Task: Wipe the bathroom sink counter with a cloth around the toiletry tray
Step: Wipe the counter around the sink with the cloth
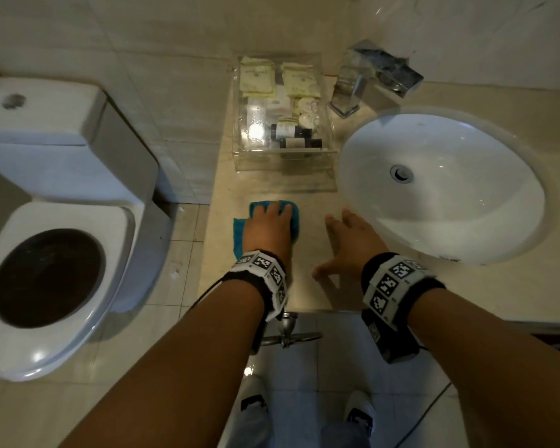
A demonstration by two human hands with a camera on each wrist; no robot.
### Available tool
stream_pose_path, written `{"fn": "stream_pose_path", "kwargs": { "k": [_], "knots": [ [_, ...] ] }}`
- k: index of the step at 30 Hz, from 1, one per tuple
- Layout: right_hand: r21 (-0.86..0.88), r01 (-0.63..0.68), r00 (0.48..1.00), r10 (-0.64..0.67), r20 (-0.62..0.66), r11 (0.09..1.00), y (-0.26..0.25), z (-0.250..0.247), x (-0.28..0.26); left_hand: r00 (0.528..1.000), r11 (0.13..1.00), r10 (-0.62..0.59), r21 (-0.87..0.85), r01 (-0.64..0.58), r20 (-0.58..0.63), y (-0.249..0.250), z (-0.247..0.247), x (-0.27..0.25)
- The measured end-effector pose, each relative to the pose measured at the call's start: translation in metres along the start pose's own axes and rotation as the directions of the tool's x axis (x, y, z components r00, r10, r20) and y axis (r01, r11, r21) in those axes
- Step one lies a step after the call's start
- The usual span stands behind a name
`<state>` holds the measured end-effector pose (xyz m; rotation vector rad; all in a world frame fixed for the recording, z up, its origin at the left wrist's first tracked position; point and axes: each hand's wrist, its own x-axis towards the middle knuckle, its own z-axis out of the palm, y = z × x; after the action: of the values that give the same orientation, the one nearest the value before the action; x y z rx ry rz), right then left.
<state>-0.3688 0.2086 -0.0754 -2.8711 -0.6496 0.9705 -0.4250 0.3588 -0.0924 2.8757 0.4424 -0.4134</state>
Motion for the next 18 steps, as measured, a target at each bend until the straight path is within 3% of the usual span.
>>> {"fn": "stream_pose_path", "kwargs": {
  "k": [5,8,11,13,18],
  "knots": [
    [-0.016,-0.006,1.0,0.007,0.019,1.0,-0.002,-0.001,0.001,0.983,0.983,0.182,0.028,-0.182,0.028,-0.006,0.011,-0.004],
    [-0.002,-0.008,0.999,0.008,0.031,1.0,0.0,-0.002,0.001,0.995,0.996,0.09,-0.018,-0.091,-0.048,-0.034,0.002,-0.005],
    [0.024,0.0,0.999,-0.001,0.037,1.0,0.001,-0.003,0.001,0.996,0.996,-0.078,-0.043,0.077,-0.031,-0.045,-0.012,0.008],
    [0.028,0.005,1.0,-0.005,0.027,1.0,0.001,-0.003,0.001,0.995,0.994,-0.102,-0.047,0.101,-0.016,-0.031,-0.014,0.012],
    [-0.011,0.012,1.0,-0.012,-0.006,1.0,0.001,0.0,0.004,0.98,0.976,0.201,-0.09,-0.2,-0.005,0.014,0.006,-0.007]
  ]
}}
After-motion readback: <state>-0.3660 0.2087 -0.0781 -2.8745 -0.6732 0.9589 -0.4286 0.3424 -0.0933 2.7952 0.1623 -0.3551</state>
